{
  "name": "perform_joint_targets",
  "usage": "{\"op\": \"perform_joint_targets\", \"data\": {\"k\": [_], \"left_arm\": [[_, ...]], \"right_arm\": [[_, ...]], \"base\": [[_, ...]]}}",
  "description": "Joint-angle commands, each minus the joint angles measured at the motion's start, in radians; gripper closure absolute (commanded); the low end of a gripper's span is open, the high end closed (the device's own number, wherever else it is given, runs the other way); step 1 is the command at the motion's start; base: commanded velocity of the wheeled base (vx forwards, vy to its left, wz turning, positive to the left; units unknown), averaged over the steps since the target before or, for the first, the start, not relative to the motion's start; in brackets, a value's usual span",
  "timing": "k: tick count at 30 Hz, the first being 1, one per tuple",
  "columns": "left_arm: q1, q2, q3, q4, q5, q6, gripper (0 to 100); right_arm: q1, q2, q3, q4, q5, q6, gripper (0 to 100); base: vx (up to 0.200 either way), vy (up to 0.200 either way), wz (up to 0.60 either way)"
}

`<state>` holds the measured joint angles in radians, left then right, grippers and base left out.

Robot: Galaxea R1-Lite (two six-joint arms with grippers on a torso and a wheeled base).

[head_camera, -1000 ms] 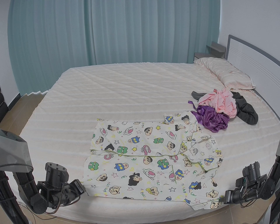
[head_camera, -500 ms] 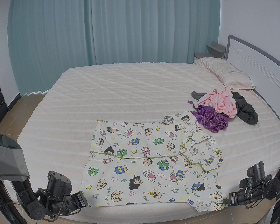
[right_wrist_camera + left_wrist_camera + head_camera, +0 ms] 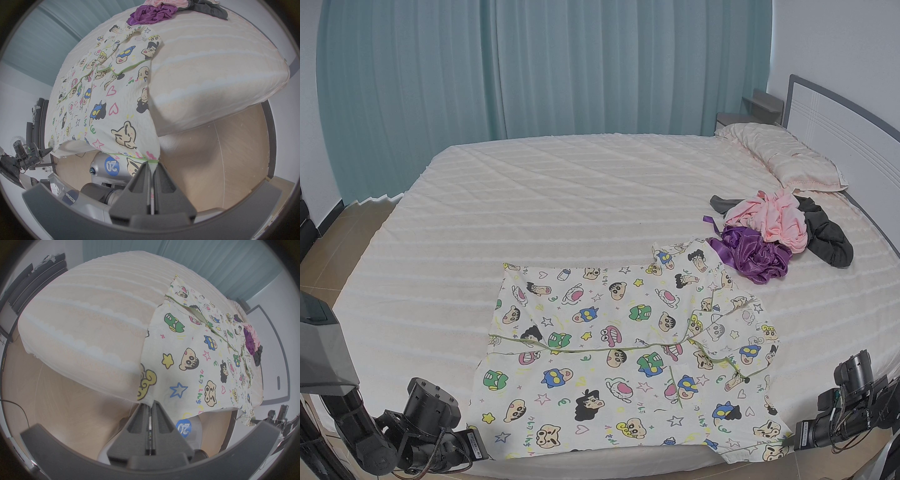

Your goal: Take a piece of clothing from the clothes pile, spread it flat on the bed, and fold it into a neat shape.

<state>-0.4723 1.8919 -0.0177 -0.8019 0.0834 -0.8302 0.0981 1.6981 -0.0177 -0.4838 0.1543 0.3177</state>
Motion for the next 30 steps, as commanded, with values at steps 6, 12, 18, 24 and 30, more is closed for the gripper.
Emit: {"op": "perform_joint_targets", "data": {"k": [6,12,18,24,30], "left_arm": [[-0.042,-0.033,0.018,0.061,0.001,-0.004,100],[-0.055,-0.045,0.018,0.125,0.001,-0.006,100],[-0.058,-0.056,0.018,0.152,0.002,-0.006,100],[-0.049,-0.094,-0.01,0.128,0.004,-0.004,100],[-0.003,-0.163,-0.104,0.147,0.004,-0.027,100]], "right_arm": [[-0.001,-0.032,0.018,0.073,-0.001,-0.034,100],[0.0,-0.058,0.018,0.11,-0.002,-0.045,100],[0.0,-0.058,0.018,0.126,-0.002,-0.046,100],[-0.011,-0.103,0.013,0.106,0.005,-0.032,100],[-0.049,-0.132,-0.028,0.099,0.014,-0.031,100]], "base": [[0.0,0.0,0.0],[0.0,0.0,0.0],[0.0,0.0,0.0],[0.0,0.0,0.0],[0.0,0.0,0.0]]}}
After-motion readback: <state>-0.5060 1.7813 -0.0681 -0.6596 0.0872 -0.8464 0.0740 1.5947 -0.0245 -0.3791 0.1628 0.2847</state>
